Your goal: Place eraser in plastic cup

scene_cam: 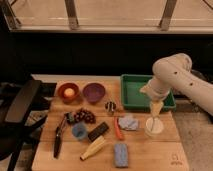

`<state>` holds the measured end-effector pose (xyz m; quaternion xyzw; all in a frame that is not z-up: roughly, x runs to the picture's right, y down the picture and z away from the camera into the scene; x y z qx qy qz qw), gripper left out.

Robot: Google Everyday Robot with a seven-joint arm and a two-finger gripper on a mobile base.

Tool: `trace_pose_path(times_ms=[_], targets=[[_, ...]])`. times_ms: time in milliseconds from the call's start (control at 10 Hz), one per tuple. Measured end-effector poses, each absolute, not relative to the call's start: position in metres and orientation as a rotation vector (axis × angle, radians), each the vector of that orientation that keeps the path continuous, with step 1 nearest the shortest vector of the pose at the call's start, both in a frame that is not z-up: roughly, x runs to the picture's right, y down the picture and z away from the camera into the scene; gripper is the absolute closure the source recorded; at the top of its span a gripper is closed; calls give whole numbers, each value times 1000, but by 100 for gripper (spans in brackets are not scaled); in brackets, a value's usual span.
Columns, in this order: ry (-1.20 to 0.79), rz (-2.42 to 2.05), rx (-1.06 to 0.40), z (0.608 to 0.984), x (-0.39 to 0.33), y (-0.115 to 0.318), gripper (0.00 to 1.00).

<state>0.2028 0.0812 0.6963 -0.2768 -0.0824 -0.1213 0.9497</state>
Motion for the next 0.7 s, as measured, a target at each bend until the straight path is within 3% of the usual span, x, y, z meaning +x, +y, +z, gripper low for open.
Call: trace_pose_path(times_ms=[700], targets=[[-490, -488, -639, 686, 80, 142, 20]])
